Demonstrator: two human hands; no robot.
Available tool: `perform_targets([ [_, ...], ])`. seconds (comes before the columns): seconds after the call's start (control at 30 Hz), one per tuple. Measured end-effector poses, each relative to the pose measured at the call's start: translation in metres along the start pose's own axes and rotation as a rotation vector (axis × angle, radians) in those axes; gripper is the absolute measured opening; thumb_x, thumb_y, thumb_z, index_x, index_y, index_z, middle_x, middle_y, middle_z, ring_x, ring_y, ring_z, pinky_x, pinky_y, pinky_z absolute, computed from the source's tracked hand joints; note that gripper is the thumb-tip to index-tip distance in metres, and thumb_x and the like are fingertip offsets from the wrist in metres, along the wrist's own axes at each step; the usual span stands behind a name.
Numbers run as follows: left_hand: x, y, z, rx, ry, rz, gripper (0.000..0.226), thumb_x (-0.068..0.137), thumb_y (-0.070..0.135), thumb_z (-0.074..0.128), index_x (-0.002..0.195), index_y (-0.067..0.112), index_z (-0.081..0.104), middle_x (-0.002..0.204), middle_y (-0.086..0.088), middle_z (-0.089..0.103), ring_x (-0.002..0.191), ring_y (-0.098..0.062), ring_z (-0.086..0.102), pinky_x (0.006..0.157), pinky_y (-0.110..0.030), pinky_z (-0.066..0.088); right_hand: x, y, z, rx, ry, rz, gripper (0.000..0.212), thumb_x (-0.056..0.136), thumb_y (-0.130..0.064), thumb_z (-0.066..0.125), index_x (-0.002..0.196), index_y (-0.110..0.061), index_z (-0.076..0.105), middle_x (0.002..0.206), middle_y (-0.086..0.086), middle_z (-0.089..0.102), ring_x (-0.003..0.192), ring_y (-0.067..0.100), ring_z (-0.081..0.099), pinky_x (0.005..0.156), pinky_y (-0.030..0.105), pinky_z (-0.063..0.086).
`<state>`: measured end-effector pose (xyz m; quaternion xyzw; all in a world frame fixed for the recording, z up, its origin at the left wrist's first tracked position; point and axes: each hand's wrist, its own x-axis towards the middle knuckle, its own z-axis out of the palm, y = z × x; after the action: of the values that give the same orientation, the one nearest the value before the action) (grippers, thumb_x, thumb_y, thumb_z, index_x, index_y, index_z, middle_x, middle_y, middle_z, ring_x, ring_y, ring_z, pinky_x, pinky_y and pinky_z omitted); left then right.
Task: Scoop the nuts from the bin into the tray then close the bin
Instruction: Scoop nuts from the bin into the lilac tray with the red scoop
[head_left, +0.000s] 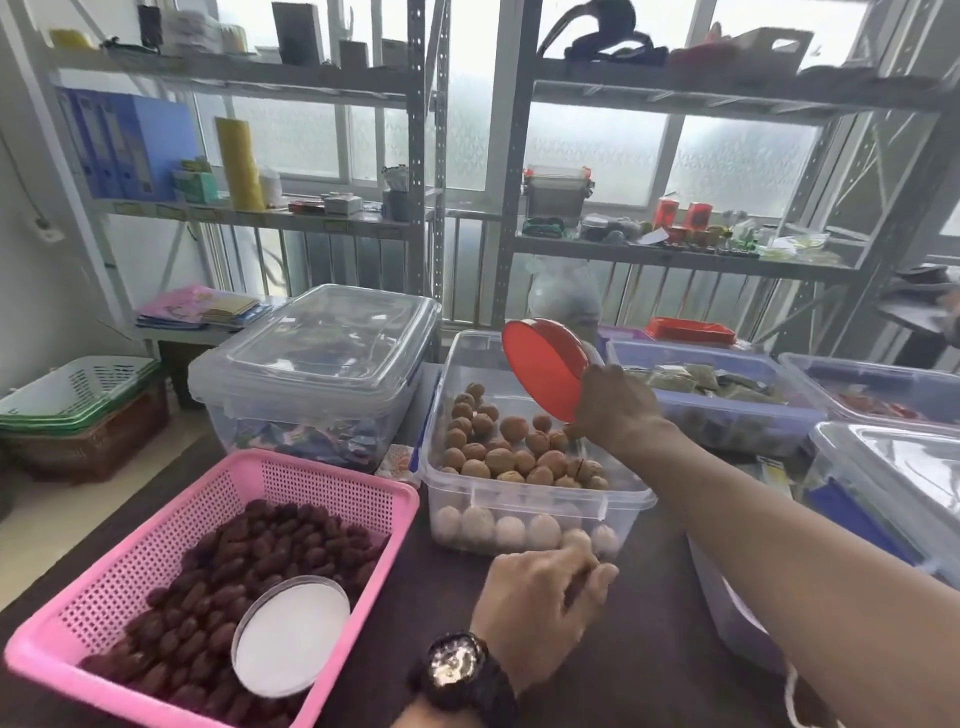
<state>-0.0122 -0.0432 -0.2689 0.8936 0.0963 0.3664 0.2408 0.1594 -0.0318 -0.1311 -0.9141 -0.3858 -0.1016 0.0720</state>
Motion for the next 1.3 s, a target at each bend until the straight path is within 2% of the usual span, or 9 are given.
perform_targets([
  [0.1,0.005,0.023,0.019,-0.002,-0.182,0.17,0.036,0.1,0.055,0.036,0.124,0.033,0.05,0.104,0.002,0.072,0.089,-0.023,0.069,0.076,-0.039,0.053,-0.005,0.001,-0.007,-0.003,-0.009,-0.007,0.049,0.079,-0.009,0.069,0.125,-0.008,0.055,0.113,0.013,0.062,0.098,0.034,0.065,0.076,0.038,0.051],
  [0.2,0.018,0.04,0.037,0.045,-0.268,0.309,0.044,0.1,0.055,0.036,0.14,0.035,0.032,0.106,-0.002,0.068,0.083,-0.034,0.068,0.068,-0.043,0.054,-0.01,0.003,-0.017,0.029,-0.005,-0.02,0.036,0.084,-0.007,0.057,0.12,-0.005,0.056,0.114,0.015,0.06,0.097,0.035,0.064,0.074,0.038,0.049],
  [0.37,0.033,0.053,0.064,0.152,-0.24,0.452,0.037,0.098,0.048,0.047,0.13,0.031,0.041,0.097,0.001,0.066,0.066,-0.028,0.069,0.05,-0.034,0.052,-0.02,0.015,-0.043,0.066,0.001,-0.048,0.031,0.088,-0.006,0.049,0.117,-0.003,0.058,0.11,0.016,0.064,0.098,0.034,0.064,0.07,0.035,0.044],
  [0.5,0.039,0.058,0.073,0.168,-0.235,0.449,0.029,0.097,0.045,0.047,0.117,0.028,0.059,0.102,0.006,0.066,0.072,-0.024,0.071,0.052,-0.033,0.054,-0.028,0.027,-0.059,0.097,0.004,-0.077,0.032,0.088,-0.006,0.048,0.119,-0.003,0.056,0.11,0.016,0.065,0.097,0.035,0.064,0.08,0.04,0.052],
  [0.63,0.039,0.059,0.068,0.198,-0.185,0.54,0.011,0.089,0.039,0.067,0.095,0.029,0.066,0.09,0.012,0.061,0.068,-0.009,0.062,0.042,-0.029,0.05,-0.033,0.038,-0.062,0.092,0.0,-0.078,0.032,0.088,-0.007,0.05,0.119,-0.003,0.057,0.112,0.015,0.064,0.099,0.034,0.064,0.081,0.04,0.051],
  [0.9,0.027,0.047,0.052,0.228,-0.203,0.468,0.026,0.099,0.051,0.044,0.097,0.029,0.058,0.089,0.009,0.063,0.068,-0.016,0.068,0.05,-0.034,0.051,-0.039,0.047,-0.059,0.093,-0.01,-0.061,0.033,0.088,-0.008,0.048,0.119,-0.003,0.057,0.117,0.015,0.061,0.103,0.035,0.062,0.077,0.038,0.048],
  [1.03,0.025,0.047,0.051,0.234,-0.194,0.451,0.026,0.098,0.053,0.044,0.099,0.03,0.058,0.089,0.011,0.063,0.069,-0.014,0.068,0.051,-0.031,0.05,-0.038,0.044,-0.057,0.091,-0.012,-0.059,0.033,0.088,-0.009,0.049,0.12,-0.004,0.057,0.116,0.013,0.06,0.102,0.033,0.062,0.075,0.037,0.048],
  [1.2,0.02,0.044,0.045,0.204,-0.147,0.391,0.043,0.097,0.059,0.045,0.129,0.031,0.052,0.097,0.013,0.068,0.073,-0.01,0.07,0.056,-0.029,0.053,-0.039,0.041,-0.055,0.09,-0.014,-0.06,0.033,0.088,-0.009,0.05,0.12,-0.004,0.057,0.116,0.014,0.061,0.103,0.033,0.061,0.075,0.036,0.046],
  [1.3,0.016,0.04,0.03,0.09,0.017,0.293,0.039,0.098,0.053,0.045,0.128,0.027,0.049,0.077,0.013,0.067,0.058,-0.001,0.06,0.053,-0.025,0.051,-0.037,0.039,-0.052,0.082,-0.015,-0.059,0.032,0.088,-0.008,0.049,0.118,-0.005,0.059,0.116,0.014,0.061,0.103,0.034,0.061,0.077,0.037,0.047],
])
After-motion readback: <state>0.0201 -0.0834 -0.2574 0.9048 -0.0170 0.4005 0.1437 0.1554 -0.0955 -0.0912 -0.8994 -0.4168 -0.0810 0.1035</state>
